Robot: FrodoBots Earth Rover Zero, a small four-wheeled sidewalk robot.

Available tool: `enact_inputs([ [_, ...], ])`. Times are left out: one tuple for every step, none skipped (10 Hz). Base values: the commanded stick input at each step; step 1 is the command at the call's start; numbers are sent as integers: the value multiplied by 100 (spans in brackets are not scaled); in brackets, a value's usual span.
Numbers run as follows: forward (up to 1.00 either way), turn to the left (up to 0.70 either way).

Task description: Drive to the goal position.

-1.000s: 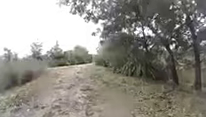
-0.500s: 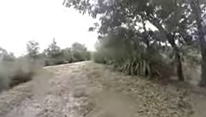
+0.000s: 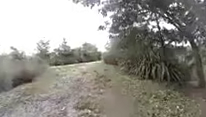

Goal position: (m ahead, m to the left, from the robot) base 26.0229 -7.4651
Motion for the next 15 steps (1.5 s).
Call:
enact_inputs([
  [70,0],
  [70,0],
  [70,0],
  [70,0],
  [70,0],
  [70,0],
  [70,0],
  [70,0],
  [70,4],
  [70,35],
  [70,35],
  [69,35],
  [69,4],
  [70,2],
  [70,0],
])
